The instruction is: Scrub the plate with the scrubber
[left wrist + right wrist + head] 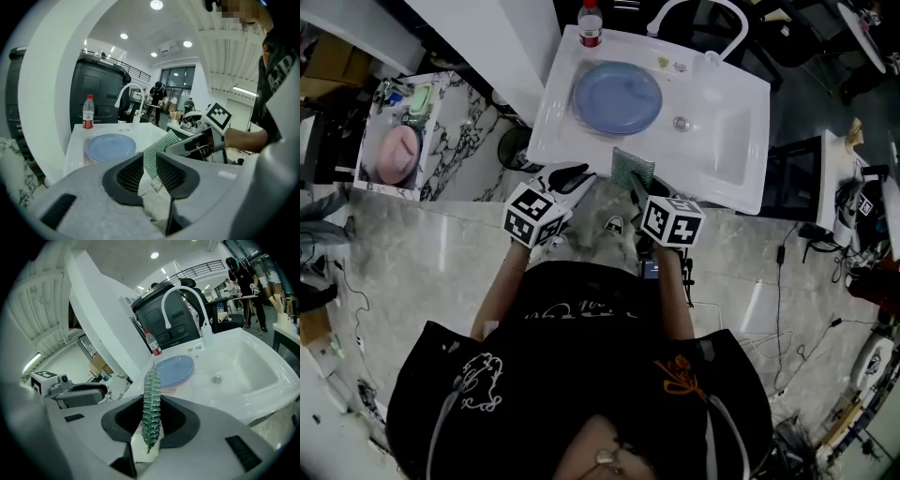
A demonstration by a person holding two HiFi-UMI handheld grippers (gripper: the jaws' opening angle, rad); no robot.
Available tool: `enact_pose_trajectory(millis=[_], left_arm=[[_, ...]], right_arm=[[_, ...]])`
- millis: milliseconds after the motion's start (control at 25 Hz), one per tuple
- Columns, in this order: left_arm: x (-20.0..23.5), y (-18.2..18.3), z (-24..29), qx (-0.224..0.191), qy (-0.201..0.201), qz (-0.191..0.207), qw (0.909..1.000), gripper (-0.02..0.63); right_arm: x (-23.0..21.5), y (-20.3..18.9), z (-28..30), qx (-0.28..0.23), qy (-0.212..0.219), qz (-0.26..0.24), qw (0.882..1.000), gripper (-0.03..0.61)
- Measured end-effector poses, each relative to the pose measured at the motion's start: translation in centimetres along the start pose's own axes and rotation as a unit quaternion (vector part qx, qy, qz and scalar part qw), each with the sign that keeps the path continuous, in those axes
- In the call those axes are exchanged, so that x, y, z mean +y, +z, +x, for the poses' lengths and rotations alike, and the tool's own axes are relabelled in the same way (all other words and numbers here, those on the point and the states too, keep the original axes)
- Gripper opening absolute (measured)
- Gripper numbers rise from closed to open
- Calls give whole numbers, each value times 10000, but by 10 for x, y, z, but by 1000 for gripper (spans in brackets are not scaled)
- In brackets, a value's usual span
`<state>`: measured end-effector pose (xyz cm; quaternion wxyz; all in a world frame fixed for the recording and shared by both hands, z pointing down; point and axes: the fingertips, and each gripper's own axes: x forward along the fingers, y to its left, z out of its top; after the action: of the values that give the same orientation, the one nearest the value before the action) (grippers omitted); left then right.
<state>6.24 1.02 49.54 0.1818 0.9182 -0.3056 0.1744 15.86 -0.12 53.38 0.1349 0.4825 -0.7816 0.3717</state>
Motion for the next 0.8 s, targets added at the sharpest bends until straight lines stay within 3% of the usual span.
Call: enact_pose_trajectory(millis=[520, 800], left_arm=[[17, -38, -110, -217, -701, 256, 9970, 87], [10, -64, -149, -198, -1113, 309, 9931, 87]], right_arm=[[120, -54, 9, -258, -514, -120, 9983, 92], [159, -92, -3, -352, -822, -72, 9960, 92]])
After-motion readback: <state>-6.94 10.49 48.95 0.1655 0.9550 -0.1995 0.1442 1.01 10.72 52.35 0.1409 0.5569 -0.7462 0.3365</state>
